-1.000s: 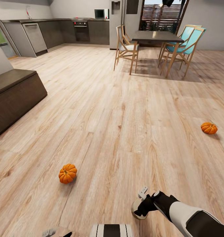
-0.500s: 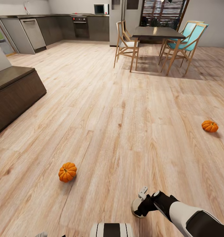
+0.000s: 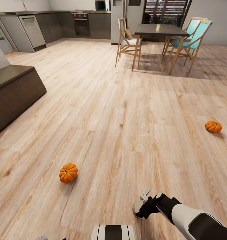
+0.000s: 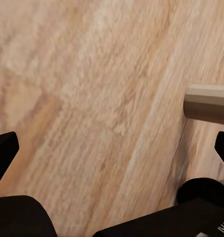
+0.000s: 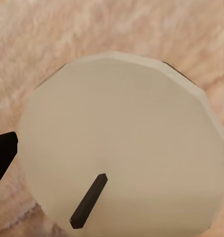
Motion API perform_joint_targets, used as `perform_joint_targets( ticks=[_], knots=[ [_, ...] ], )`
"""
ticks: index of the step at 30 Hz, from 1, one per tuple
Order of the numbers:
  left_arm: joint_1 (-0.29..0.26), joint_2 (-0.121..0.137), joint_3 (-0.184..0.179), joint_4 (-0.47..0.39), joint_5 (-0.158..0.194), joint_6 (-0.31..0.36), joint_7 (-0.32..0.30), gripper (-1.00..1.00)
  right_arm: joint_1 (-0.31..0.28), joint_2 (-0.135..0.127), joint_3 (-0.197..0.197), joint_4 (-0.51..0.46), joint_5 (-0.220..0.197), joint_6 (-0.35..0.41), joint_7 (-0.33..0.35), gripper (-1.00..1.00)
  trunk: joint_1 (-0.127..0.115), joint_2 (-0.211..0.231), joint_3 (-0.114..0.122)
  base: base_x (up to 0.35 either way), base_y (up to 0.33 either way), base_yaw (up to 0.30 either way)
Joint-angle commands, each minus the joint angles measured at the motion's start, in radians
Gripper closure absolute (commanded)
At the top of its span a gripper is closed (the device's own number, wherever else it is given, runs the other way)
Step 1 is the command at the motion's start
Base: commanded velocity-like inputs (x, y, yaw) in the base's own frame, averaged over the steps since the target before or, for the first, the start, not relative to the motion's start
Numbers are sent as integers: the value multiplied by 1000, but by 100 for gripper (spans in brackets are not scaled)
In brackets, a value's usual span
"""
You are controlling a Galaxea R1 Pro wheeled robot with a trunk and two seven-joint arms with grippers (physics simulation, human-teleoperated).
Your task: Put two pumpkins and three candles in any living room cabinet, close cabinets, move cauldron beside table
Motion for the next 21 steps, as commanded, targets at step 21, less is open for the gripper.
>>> perform_joint_targets(
  ticks=[21],
  knots=[
    [-1,0,1,0,1,0,-1,-100,1,-1,5,0,8,7,5,-100,4,-2,-36,0,0,0]
  ],
)
